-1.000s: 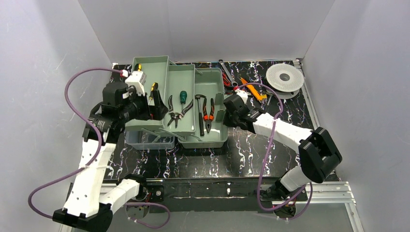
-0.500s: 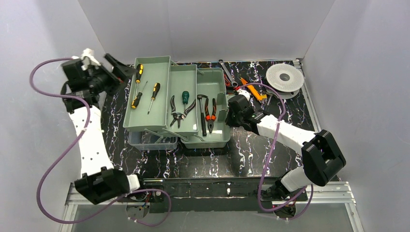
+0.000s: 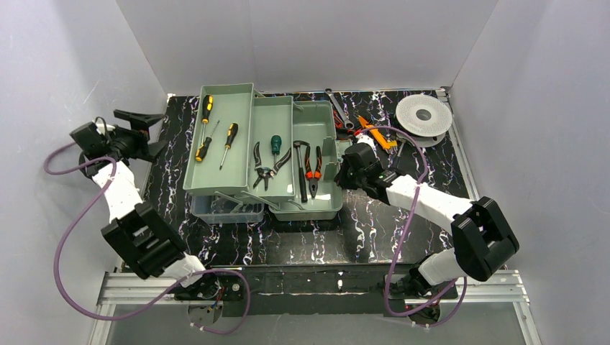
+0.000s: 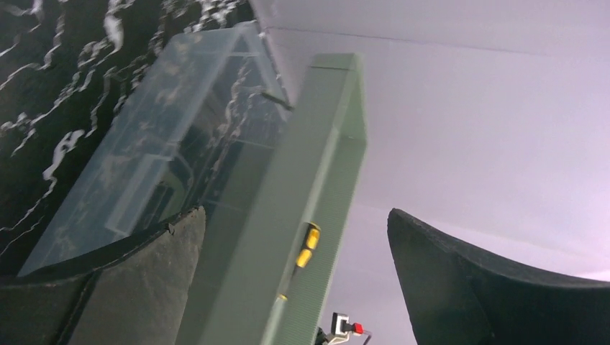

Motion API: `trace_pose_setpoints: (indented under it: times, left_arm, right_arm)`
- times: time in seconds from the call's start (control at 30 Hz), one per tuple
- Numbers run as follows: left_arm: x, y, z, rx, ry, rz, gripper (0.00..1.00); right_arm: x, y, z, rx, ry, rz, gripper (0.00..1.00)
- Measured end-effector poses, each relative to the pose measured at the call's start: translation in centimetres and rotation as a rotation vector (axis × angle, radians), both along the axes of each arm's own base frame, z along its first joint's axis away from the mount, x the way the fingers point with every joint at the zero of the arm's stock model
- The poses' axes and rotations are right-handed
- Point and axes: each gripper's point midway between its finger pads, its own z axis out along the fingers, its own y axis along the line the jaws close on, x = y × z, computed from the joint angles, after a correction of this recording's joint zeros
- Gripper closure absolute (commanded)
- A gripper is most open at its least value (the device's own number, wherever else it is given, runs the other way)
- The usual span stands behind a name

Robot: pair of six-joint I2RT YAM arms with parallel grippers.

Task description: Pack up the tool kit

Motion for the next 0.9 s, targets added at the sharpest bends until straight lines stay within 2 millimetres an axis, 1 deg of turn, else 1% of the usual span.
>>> trace_pose_setpoints:
  times: [0.1, 0.17, 0.27, 0.33, 0.37, 0.43, 0.5, 0.57, 0.63, 0.7, 0.73, 0.8, 0.9]
  left_arm:
    - [0.5, 0.3, -5.0, -0.091, 0.103, -0.006, 0.02]
    - [0.6, 0.4, -7.3, -0.134, 0.154, -0.015, 0.02]
    - [0.4, 0.1, -9.9, -0.189, 0.201, -0.028, 0.07]
    - [-0.2, -0.4, -11.6, -0.213, 0.235, -0.036, 0.13]
    - [-0.6, -0.7, -12.5, -0.217, 0.254, -0.039, 0.15]
    - [-1.4, -1.3, -14.1, -0.209, 0.294, -0.047, 0.2]
    - [-2.4, -2.1, -16.0, -0.174, 0.343, -0.064, 0.28]
    - [-3.3, -3.1, -17.5, -0.128, 0.401, -0.094, 0.34]
    - [-3.9, -4.1, -18.4, -0.067, 0.441, -0.135, 0.37]
    - [-4.5, -4.9, -18.7, -0.003, 0.468, -0.169, 0.39]
    - [-4.9, -5.4, -18.8, 0.038, 0.483, -0.188, 0.42]
    - [-5.5, -6.1, -18.6, 0.119, 0.505, -0.222, 0.51]
    - [-6.1, -6.0, -18.0, 0.258, 0.537, -0.248, 0.67]
  right_arm:
    - [0.0, 0.2, 0.0, 0.023, -0.008, 0.006, 0.99]
    - [0.0, 0.3, 0.0, 0.036, -0.011, 0.011, 0.99]
    - [0.2, 0.6, 0.0, 0.062, -0.021, 0.018, 0.99]
    - [0.4, 0.9, 0.0, 0.071, -0.025, 0.021, 0.99]
    - [0.6, 1.0, 0.0, 0.077, -0.028, 0.022, 0.99]
    - [0.9, 1.3, -0.1, 0.088, -0.034, 0.025, 0.99]
    - [1.2, 1.5, 0.0, 0.097, -0.042, 0.029, 0.99]
    - [1.4, 1.8, 0.0, 0.106, -0.047, 0.032, 0.99]
    - [1.5, 1.9, 0.1, 0.112, -0.049, 0.035, 0.99]
    - [1.5, 1.9, 0.1, 0.115, -0.048, 0.037, 0.99]
    - [1.5, 1.9, 0.1, 0.115, -0.048, 0.038, 0.99]
    - [1.5, 1.9, 0.1, 0.115, -0.048, 0.038, 0.99]
    - [1.5, 1.9, 0.1, 0.114, -0.048, 0.04, 0.99]
